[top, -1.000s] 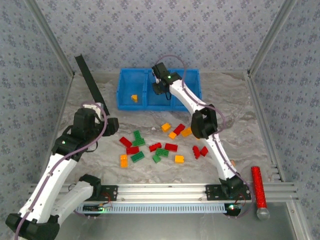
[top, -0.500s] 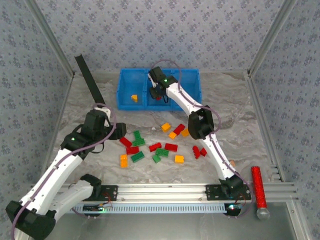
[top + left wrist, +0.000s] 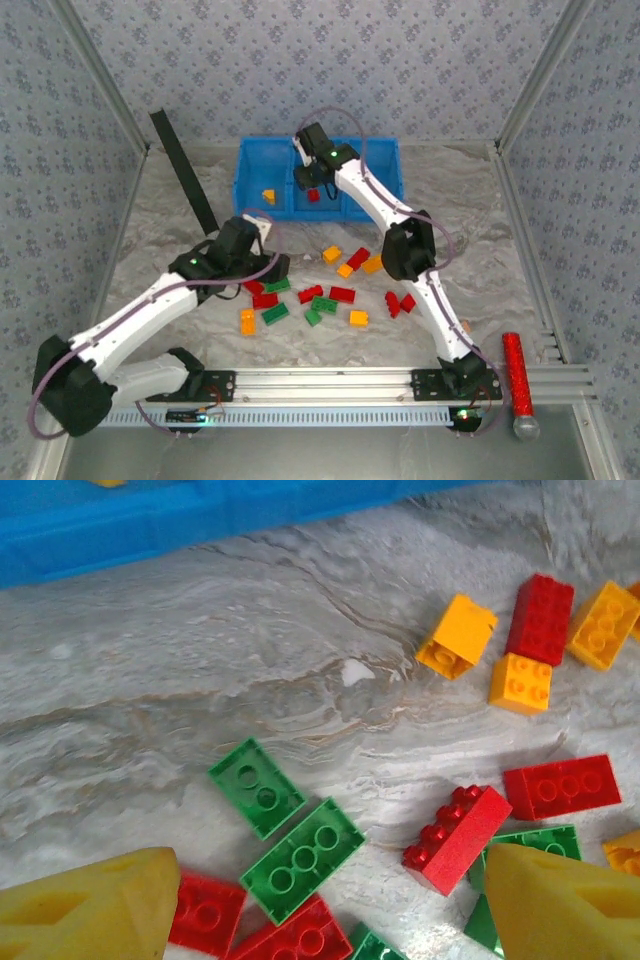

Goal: Sort the legos into containers by color
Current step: Place the lego in the container, then pick up the lego from the center of the table.

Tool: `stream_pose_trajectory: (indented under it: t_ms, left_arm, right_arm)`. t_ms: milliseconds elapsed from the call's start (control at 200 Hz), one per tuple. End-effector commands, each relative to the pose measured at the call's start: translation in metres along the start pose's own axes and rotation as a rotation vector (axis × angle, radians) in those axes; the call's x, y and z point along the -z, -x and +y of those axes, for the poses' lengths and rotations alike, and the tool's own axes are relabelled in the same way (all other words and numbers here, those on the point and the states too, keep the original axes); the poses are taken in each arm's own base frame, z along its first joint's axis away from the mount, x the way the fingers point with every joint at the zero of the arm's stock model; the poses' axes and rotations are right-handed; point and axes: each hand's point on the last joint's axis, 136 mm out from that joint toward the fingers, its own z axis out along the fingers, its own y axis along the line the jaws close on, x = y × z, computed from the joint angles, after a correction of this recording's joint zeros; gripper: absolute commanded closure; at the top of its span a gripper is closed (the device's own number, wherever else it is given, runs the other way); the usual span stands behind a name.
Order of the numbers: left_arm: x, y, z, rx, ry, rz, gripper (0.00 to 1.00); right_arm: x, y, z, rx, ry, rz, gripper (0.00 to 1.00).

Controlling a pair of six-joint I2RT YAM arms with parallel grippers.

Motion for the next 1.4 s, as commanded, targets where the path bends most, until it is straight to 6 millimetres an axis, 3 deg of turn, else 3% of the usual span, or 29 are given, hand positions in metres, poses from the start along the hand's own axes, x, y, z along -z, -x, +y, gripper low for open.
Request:
stream_pose_trajectory:
  t_ms: [0, 165, 340, 810, 985, 1119, 1154, 1264, 1394]
  left_arm:
    - [-0.015, 0.025, -0.028, -0.094, -0.068, -0.052, 0.21]
    - [-0.048, 0.028, -0.057, -0.193, -0.139, -0.011, 0.21]
    - [-0.080, 0.033, -0.071, -0.264, -0.135, 0.026, 0.21]
    - [-0.144, 0.024, -0.082, -0.288, -0.136, 0.143, 0.23]
    - [-0.163, 0.023, -0.082, -0.276, -0.119, 0.168, 0.26]
    - [-0.175, 0.022, -0.080, -0.264, -0.098, 0.191, 0.30]
    - [-0.178, 0.021, -0.080, -0.260, -0.094, 0.200, 0.32]
    - [-0.184, 0.016, -0.078, -0.248, -0.081, 0.229, 0.35]
    - [-0.190, 0.008, -0.074, -0.235, -0.065, 0.257, 0.39]
  right_arm:
    - [0.070, 0.038, 0.005, 0.025, 0.030, -0.106, 0.48]
    - [0.120, 0.041, -0.007, 0.012, 0.008, -0.114, 0.48]
    - [0.166, 0.020, -0.029, -0.032, -0.024, -0.132, 0.44]
    - [0.245, -0.110, -0.095, -0.268, -0.140, -0.112, 0.39]
    - [0.262, -0.152, -0.116, -0.359, -0.175, -0.096, 0.38]
    - [0.277, -0.168, -0.123, -0.413, -0.174, -0.122, 0.38]
    - [0.270, -0.183, -0.122, -0.422, -0.176, -0.088, 0.38]
    - [0.269, -0.195, -0.129, -0.448, -0.178, -0.079, 0.37]
    - [0.269, -0.193, -0.135, -0.459, -0.175, -0.089, 0.37]
